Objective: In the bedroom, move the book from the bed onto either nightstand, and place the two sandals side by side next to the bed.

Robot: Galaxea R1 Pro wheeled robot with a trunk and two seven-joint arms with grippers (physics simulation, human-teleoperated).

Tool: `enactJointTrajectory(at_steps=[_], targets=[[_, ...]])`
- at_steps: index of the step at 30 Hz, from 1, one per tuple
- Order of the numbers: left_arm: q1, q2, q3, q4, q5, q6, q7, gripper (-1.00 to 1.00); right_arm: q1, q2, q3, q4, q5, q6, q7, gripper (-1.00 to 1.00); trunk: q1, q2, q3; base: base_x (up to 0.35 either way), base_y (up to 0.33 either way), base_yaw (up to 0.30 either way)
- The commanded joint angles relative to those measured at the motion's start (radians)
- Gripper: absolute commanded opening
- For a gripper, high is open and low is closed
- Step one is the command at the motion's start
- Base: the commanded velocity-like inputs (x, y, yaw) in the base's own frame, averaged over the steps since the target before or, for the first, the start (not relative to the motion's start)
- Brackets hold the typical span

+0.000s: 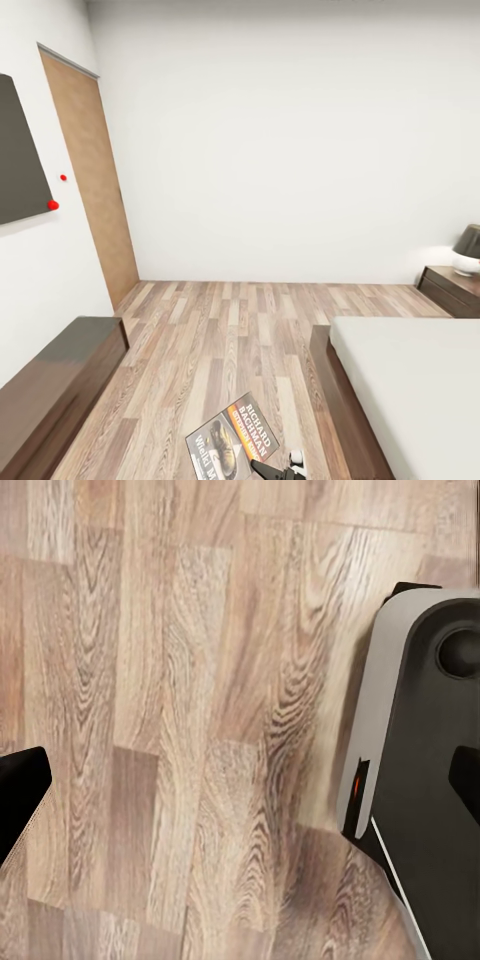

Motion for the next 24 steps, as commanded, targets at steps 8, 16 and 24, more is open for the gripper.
enactJointTrajectory(at_steps=[8,16,24], targets=[[0.0,0.0,-0.009,0.001,0.007,-0.005,0.002,1.0,0.0,0.001,-0.001,0.0,-0.002,0.009,0.002,-1.0,0.0,0.0,0.0,0.0,0.0,-0.181],[0.0,0.0,-0.009,0.001,0.007,-0.006,0.002,1.0,0.0,0.002,0.0,0.0,-0.002,0.009,0.001,-1.0,0.0,0.0,0.0,0.078,0.04,-0.034],[0.0,0.0,-0.009,0.001,0.007,-0.006,0.002,1.0,0.0,0.002,0.0,0.0,-0.002,0.009,0.001,-1.0,0.0,0.0,0.0,0.197,0.152,-0.006]])
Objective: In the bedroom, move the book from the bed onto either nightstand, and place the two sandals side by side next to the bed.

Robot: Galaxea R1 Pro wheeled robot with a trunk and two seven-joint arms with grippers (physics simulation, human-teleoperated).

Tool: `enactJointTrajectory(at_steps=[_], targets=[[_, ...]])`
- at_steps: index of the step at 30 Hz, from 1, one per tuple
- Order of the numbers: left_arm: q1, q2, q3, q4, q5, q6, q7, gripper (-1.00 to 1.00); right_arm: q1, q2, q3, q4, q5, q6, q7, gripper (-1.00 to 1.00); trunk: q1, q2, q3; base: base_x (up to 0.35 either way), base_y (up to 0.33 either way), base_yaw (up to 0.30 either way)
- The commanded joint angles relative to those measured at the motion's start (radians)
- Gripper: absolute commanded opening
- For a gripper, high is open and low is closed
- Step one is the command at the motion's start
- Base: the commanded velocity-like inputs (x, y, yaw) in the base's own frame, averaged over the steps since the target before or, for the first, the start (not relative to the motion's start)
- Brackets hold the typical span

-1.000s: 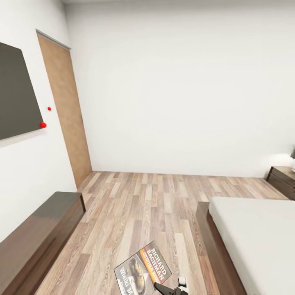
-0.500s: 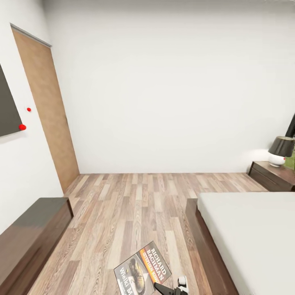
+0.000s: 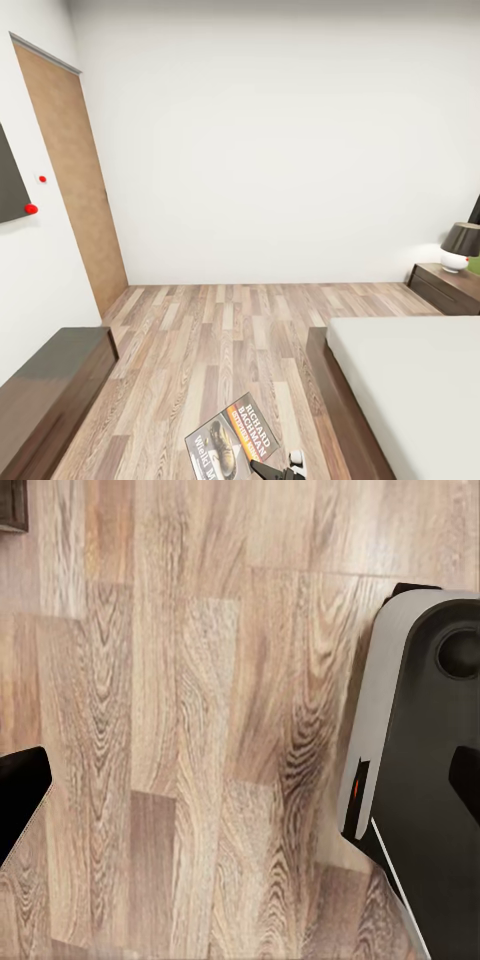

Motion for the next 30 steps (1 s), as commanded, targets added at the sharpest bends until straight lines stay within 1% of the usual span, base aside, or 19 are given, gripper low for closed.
enactJointTrajectory(at_steps=[1,12,30], targets=[[0.0,0.0,-0.009,0.001,0.007,-0.004,0.002,1.0,0.0,0.0,-0.002,0.0,-0.002,0.01,0.003,-1.0,0.001,0.0,0.0,0.217,0.158,-0.002],[0.0,0.0,-0.01,0.001,0.006,-0.004,0.002,1.0,0.0,0.002,-0.001,0.0,-0.002,0.01,0.002,-1.0,0.001,0.0,0.0,0.238,0.129,-0.001],[0.0,0.0,-0.01,0.001,0.006,-0.005,0.002,1.0,0.0,0.002,-0.001,-0.001,-0.002,0.01,0.001,-1.0,0.001,0.0,-0.004,0.277,0.018,-0.037]])
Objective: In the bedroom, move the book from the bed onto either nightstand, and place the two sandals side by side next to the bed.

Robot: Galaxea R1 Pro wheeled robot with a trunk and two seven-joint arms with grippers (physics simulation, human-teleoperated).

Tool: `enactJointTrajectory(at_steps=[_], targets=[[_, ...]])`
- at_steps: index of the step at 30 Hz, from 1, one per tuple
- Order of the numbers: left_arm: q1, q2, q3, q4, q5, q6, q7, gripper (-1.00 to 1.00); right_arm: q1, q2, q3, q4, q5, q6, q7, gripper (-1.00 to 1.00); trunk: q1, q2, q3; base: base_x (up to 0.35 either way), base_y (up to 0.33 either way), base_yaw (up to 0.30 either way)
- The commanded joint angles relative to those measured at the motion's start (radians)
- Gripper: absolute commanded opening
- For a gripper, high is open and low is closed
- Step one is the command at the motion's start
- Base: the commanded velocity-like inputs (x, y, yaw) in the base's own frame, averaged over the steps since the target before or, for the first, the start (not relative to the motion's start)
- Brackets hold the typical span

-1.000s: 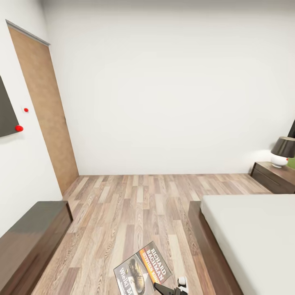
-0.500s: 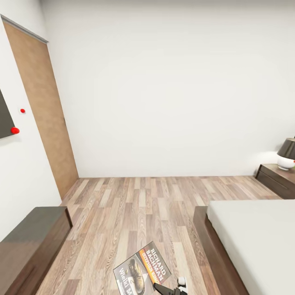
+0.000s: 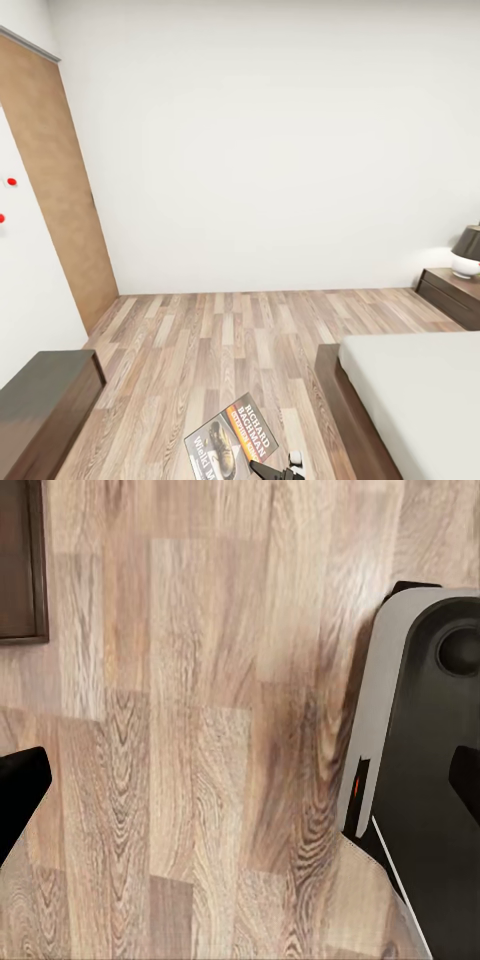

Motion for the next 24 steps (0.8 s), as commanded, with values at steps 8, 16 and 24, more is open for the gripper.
enactJointTrajectory(at_steps=[8,16,24], targets=[[0.0,0.0,-0.009,0.001,0.007,-0.005,0.002,1.0,0.0,0.001,-0.004,-0.001,-0.002,0.01,0.003,-1.0,0.001,0.0,0.0,0.309,0.0,-0.006],[0.0,0.0,-0.009,0.001,0.007,-0.005,0.002,1.0,0.0,0.002,-0.004,0.0,-0.002,0.009,0.003,-1.0,0.001,0.0,0.0,0.315,0.0,-0.001],[0.0,0.0,-0.009,0.001,0.007,-0.005,0.002,1.0,0.0,0.002,-0.004,0.0,-0.002,0.01,0.003,-1.0,0.001,0.0,-0.002,0.319,0.0,0.0]])
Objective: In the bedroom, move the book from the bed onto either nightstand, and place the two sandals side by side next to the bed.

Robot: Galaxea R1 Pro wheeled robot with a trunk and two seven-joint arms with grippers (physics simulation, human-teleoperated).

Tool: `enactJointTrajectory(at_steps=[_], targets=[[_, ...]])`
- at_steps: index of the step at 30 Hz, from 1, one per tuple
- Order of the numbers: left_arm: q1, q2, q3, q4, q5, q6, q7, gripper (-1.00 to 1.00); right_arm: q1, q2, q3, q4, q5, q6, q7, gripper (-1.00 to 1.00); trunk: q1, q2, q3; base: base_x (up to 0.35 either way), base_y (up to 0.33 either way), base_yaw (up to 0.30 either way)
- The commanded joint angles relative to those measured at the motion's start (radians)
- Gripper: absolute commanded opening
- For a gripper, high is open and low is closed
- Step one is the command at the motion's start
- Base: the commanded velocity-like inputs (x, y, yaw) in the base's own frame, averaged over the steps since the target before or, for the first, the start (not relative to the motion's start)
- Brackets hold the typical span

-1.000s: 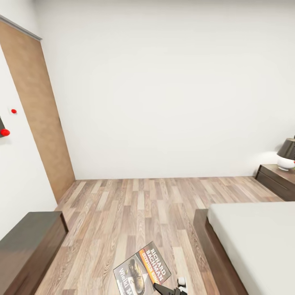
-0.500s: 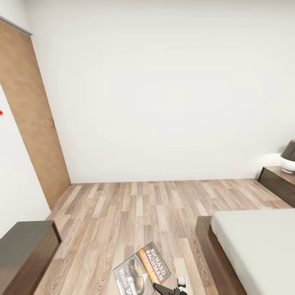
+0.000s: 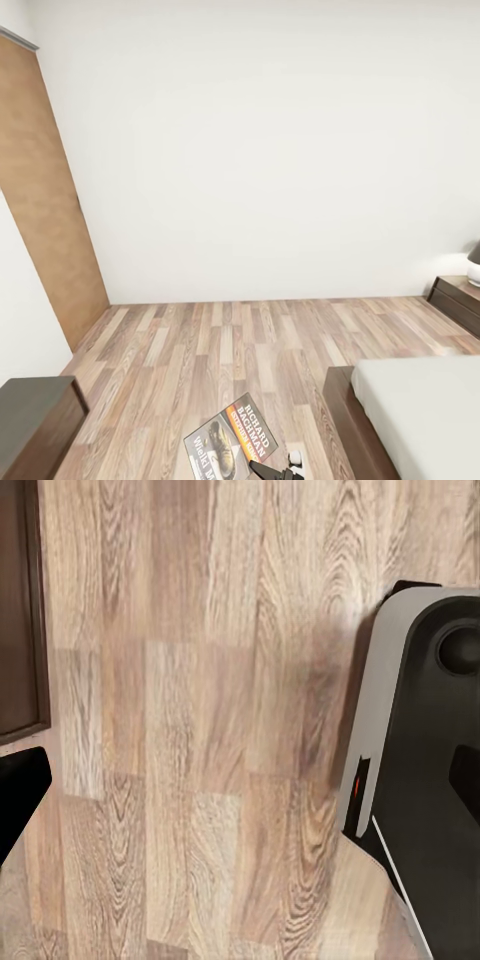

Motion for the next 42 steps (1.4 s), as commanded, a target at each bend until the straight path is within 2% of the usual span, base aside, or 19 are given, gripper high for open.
enactJointTrajectory(at_steps=[1,42], targets=[[0.0,0.0,-0.009,0.001,0.007,-0.004,0.002,1.0,0.0,0.0,-0.005,0.0,-0.002,0.01,0.003,-1.0,0.001,0.0,-0.001,0.32,0.0,0.0],[0.0,-0.001,-0.009,0.001,0.007,-0.004,0.002,1.0,0.0,0.006,-0.003,0.0,-0.001,0.01,0.003,-1.0,0.001,0.0,-0.009,0.32,0.0,0.0]])
